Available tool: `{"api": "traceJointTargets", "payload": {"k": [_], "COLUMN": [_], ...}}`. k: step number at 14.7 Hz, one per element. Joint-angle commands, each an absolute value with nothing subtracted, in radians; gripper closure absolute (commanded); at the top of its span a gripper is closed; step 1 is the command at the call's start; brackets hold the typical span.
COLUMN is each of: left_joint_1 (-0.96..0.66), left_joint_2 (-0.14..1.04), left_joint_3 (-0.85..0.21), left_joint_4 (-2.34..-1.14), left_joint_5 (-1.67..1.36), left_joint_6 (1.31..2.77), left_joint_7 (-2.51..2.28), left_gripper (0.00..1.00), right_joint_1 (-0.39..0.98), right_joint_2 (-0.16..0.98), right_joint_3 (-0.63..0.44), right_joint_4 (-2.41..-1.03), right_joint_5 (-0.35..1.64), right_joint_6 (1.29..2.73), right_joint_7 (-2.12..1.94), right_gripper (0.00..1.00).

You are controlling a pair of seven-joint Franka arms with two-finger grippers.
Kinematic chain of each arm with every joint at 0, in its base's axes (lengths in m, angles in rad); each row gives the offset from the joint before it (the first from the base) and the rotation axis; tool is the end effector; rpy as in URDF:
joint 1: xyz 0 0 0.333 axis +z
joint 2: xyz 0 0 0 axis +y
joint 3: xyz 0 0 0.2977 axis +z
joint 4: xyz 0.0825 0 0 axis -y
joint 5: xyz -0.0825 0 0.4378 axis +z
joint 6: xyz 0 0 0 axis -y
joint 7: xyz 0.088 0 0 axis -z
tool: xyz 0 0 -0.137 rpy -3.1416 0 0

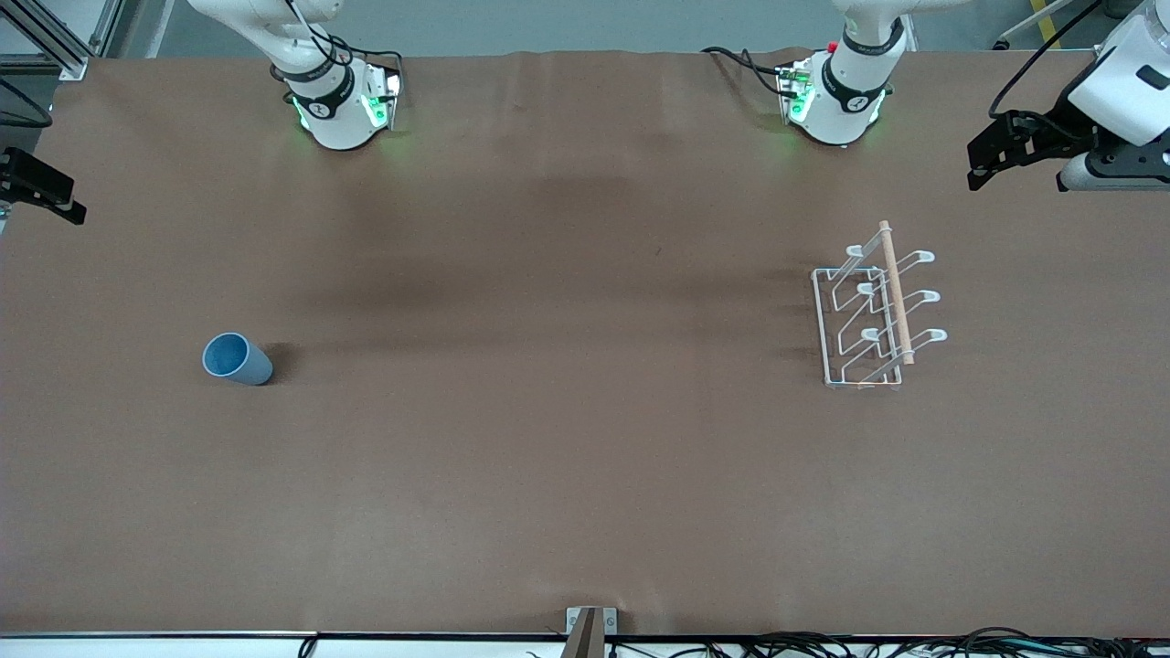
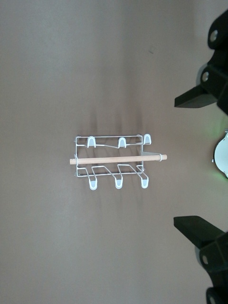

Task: Hang cup on cup holder
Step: 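Move the right gripper over the blue cup lying on the table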

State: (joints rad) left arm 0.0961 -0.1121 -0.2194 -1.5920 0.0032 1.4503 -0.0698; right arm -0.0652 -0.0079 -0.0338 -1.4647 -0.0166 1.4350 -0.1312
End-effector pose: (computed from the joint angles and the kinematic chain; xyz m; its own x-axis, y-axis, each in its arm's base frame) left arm 0.5569 -0.0748 0.6188 0.9982 -0.0509 -0.0302 -0.0518 -0.9982 -0.0297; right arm 0.5876 -0.0609 0.6242 0.9993 0.0300 -0.0237 0.0303 -0.9995 0.0132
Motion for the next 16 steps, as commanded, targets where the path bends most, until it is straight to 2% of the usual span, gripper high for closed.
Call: {"api": "traceJointTargets", "payload": {"k": [1,11,16], "left_joint_1": [0.094,0.100,0.097], "left_joint_2": [-0.095,-0.078,-0.072], "left_joint_3": [-0.222,-0.221,-0.221], "left_joint_4": [-1.562,-1.531,-1.529], "left_joint_5": [0.000,0.005,0.005], "left_joint_6": [1.447,1.445,1.447], "left_joint_7": [-0.061,-0.058,-0.061], "left_gripper": [0.00,0.00,0.00], "right_joint_1": [-0.074,-0.074,-0.075], "right_joint_2": [-0.037,-0.035,-0.028], "right_joint_3": [-0.026,-0.025,-0.026], "right_joint_4": [-1.502,-1.502,-1.514], "right_joint_5": [-0.023,-0.020,-0.018], "right_joint_6": [1.451,1.453,1.508], "right_joint_7": [-0.143,-0.141,-0.141], "right_gripper": [0.00,0.00,0.00]}}
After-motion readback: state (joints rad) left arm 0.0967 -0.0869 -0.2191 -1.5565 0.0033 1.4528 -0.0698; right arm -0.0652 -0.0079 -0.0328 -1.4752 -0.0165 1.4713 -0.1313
